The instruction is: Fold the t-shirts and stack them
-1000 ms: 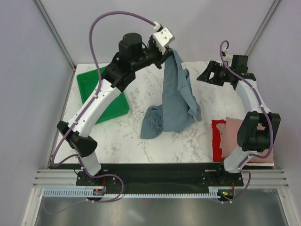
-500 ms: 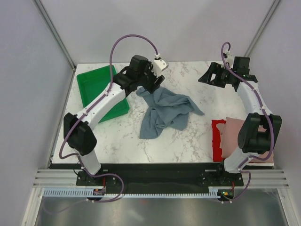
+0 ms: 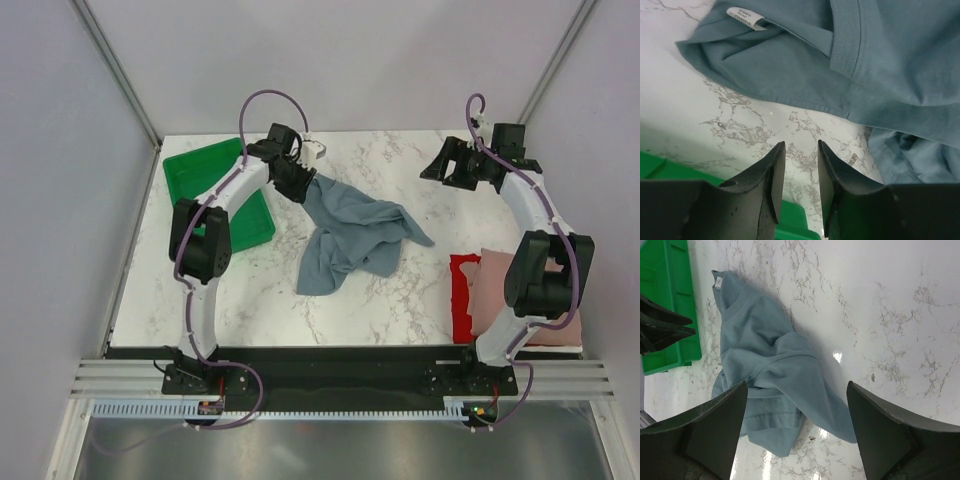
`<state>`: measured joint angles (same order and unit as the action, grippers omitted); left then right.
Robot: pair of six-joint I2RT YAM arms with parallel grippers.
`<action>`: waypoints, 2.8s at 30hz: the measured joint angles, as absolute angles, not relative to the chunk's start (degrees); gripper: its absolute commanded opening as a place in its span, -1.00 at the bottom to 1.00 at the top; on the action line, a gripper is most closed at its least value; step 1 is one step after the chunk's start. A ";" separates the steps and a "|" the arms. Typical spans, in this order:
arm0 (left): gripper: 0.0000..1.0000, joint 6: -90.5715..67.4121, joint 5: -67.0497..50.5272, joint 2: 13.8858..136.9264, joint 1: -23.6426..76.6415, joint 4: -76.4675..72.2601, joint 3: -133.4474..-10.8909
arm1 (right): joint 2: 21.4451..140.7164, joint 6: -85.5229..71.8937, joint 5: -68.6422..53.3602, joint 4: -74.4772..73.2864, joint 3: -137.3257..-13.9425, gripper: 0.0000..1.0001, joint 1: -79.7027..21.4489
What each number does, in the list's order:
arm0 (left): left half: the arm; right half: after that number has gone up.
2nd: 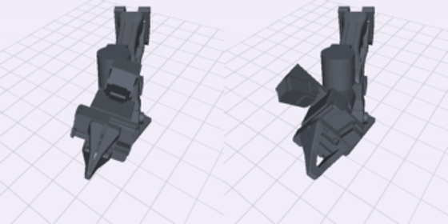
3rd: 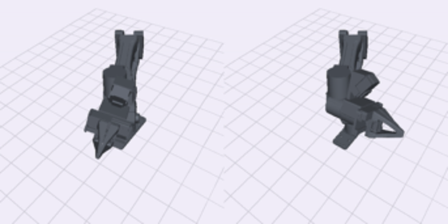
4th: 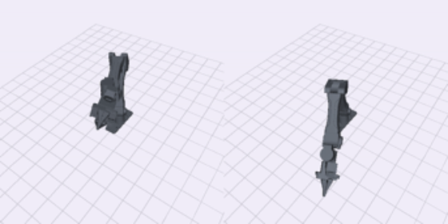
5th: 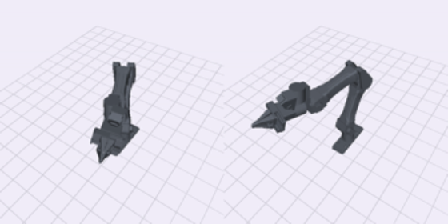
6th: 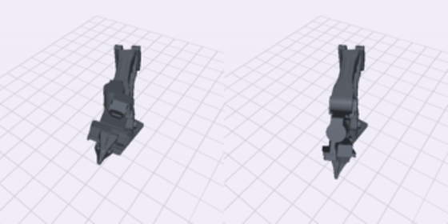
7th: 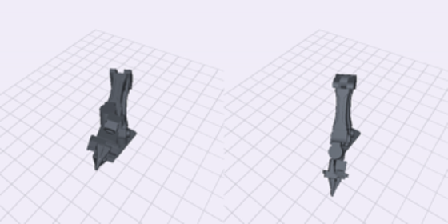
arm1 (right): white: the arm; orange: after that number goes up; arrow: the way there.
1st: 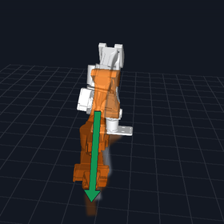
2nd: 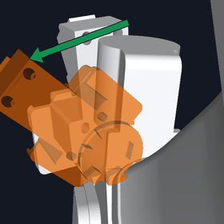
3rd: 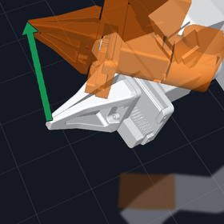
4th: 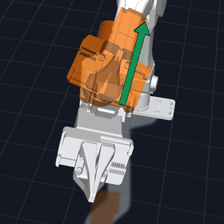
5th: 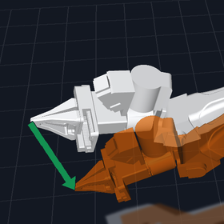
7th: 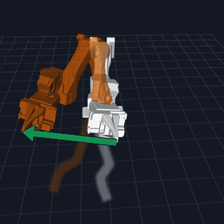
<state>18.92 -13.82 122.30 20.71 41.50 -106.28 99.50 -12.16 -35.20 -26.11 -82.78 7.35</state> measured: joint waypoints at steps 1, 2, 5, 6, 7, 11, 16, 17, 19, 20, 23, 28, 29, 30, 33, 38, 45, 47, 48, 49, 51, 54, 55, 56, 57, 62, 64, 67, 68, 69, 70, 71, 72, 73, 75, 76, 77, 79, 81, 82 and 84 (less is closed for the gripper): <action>-0.24 18.92 -13.98 123.20 20.62 41.95 -106.69 | 99.85 -12.16 -35.07 -26.15 -82.78 0.77 7.35; -0.24 18.90 -14.09 124.03 20.38 42.35 -106.87 | 100.16 -12.16 -35.03 -26.13 -82.83 0.77 7.35; -0.25 18.87 -14.09 125.14 19.00 44.21 -106.87 | 100.64 -12.12 -34.79 -26.13 -82.87 0.77 7.35; -0.26 18.87 -14.09 125.21 18.26 44.66 -106.76 | 100.84 -12.12 -34.74 -26.13 -82.98 0.77 7.35; -0.28 18.83 -14.11 125.21 17.61 44.75 -106.61 | 101.03 -12.12 -34.65 -26.11 -83.11 0.78 7.35; -0.32 18.55 -14.04 125.19 14.37 44.77 -104.68 | 102.19 -12.12 -34.63 -26.09 -83.77 0.77 7.35; -0.35 17.82 -13.58 124.64 11.42 44.51 -99.68 | 104.44 -12.19 -34.63 -26.02 -85.23 0.77 7.35; -0.35 17.80 -13.52 124.40 10.96 44.42 -98.72 | 104.73 -12.19 -34.63 -25.93 -85.43 0.77 7.35; -0.36 17.65 -12.91 123.66 9.96 44.53 -96.73 | 105.10 -12.19 -34.63 -25.78 -85.67 0.77 7.33; -0.36 17.54 -12.60 123.39 9.61 44.53 -96.23 | 105.12 -12.19 -34.63 -25.69 -85.67 0.77 7.29; -0.36 17.34 -11.86 122.83 8.10 44.38 -95.81 | 105.12 -12.19 -34.63 -25.54 -85.67 0.77 7.03; -0.37 17.32 -10.31 122.56 4.60 44.16 -96.44 | 105.12 -12.19 -34.63 -25.26 -85.67 0.77 6.72; -0.37 17.34 -10.02 122.56 3.84 44.18 -96.68 | 105.12 -12.19 -34.61 -25.26 -85.67 0.77 6.70; -0.37 17.34 -9.63 122.56 3.20 44.18 -96.99 | 105.12 -12.19 -34.63 -25.23 -85.67 0.77 6.63; -0.37 17.37 -8.58 122.56 1.87 44.18 -97.95 | 105.12 -12.16 -34.61 -25.23 -85.67 0.77 6.48; -0.35 17.39 -6.94 122.74 1.45 44.12 -101.34 | 105.12 -12.16 -34.57 -25.21 -85.67 0.77 6.20; -0.35 17.43 -4.64 125.97 0.93 43.88 -108.05 | 105.12 -12.14 -34.35 -25.19 -85.67 0.77 6.09; -0.35 17.52 -4.45 127.13 0.43 43.81 -109.01 | 105.12 -12.14 -34.15 -25.19 -85.67 0.78 6.04; -0.35 17.65 -4.40 127.72 0.16 43.81 -109.34 | 105.12 -12.12 -34.02 -25.19 -85.67 0.78 5.98; -0.35 17.72 -4.38 128.11 -0.19 43.83 -109.47 | 105.12 -12.12 -33.98 -25.17 -85.67 0.78 5.93; -0.35 17.98 -4.29 128.88 -1.19 44.16 -109.91 | 105.12 -11.99 -33.69 -25.15 -85.67 0.78 5.93; -0.35 18.24 -3.57 129.36 -2.96 44.31 -110.28 | 105.12 -11.75 -33.50 -25.02 -85.67 0.78 5.93; -0.35 18.37 -3.25 129.51 -3.53 44.34 -110.54 | 105.12 -11.70 -33.43 -25.02 -85.67 0.78 5.93; -0.35 18.50 -3.09 129.75 -4.08 44.34 -110.96 | 105.12 -11.70 -33.34 -25.02 -85.67 0.78 5.93; -0.35 18.52 -3.14 129.82 -4.54 44.34 -111.15 | 105.12 -11.70 -33.28 -24.99 -85.67 0.78 5.93; -0.28 18.63 -3.64 129.82 -5.10 44.45 -112.12 | 105.12 -11.35 -33.15 -24.86 -85.67 0.74 5.82; -0.18 18.79 -4.93 129.82 -4.80 44.47 -112.46 | 105.12 -8.97 -33.01 -25.54 -85.93 0.73 5.30; -0.12 19.09 -8.99 129.21 -3.97 44.56 -112.55 | 105.19 -0.62 -30.72 -30.22 -88.49 0.73 2.31; -0.08 19.22 -10.68 128.64 -3.46 44.62 -112.55 | 105.30 1.76 -30.06 -31.59 -89.60 0.70 0.71; -0.07 19.29 -12.25 127.92 -2.90 44.75 -112.53 | 105.51 4.80 -29.39 -32.97 -91.11 0.68 -1.78; -0.04 19.31 -13.96 126.85 -2.02 44.95 -112.53 | 105.71 7.22 -28.97 -33.93 -92.29 0.67 -4.05; -0.04 19.29 -15.51 125.56 -1.21 44.95 -112.46 | 105.95 9.74 -28.56 -34.70 -93.43 0.65 -6.63; -0.04 19.27 -17.08 124.01 -0.19 44.97 -112.40 | 106.19 11.33 -28.47 -35.22 -94.02 0.63 -8.64; -0.03 19.22 -18.50 122.45 0.82 44.97 -112.38 | 106.50 12.93 -28.38 -35.83 -94.59 0.61 -10.66; -0.04 18.94 -21.12 119.20 2.81 44.99 -112.27 | 107.20 15.44 -28.14 -36.73 -95.15 0.60 -13.06; -0.04 18.74 -22.39 117.67 3.73 45.01 -112.03 | 107.63 16.64 -27.79 -37.36 -95.37 0.59 -13.78; -0.04 18.33 -23.55 116.20 4.62 45.17 -111.66 | 108.20 18.02 -27.20 -37.89 -95.59 0.58 -14.41; -0.04 17.23 -25.71 113.78 5.63 45.39 -110.63 | 109.06 20.18 -26.04 -38.68 -95.81 0.58 -15.49; -0.05 15.66 -27.35 111.85 5.58 45.80 -108.53 | 110.02 22.02 -24.80 -39.24 -96.23 0.57 -16.47; -0.05 14.79 -27.92 111.11 5.37 46.04 -107.35 | 110.72 22.83 -24.16 -39.79 -96.88 0.57 -17.21; -0.06 13.04 -29.08 110.04 4.89 46.30 -104.81 | 112.51 24.03 -23.24 -40.21 -98.74 0.57 -19.11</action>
<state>13.04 -29.08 110.04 4.89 46.30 -104.81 112.51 24.03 -23.24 -40.21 -98.74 -19.11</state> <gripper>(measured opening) 0.476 0.787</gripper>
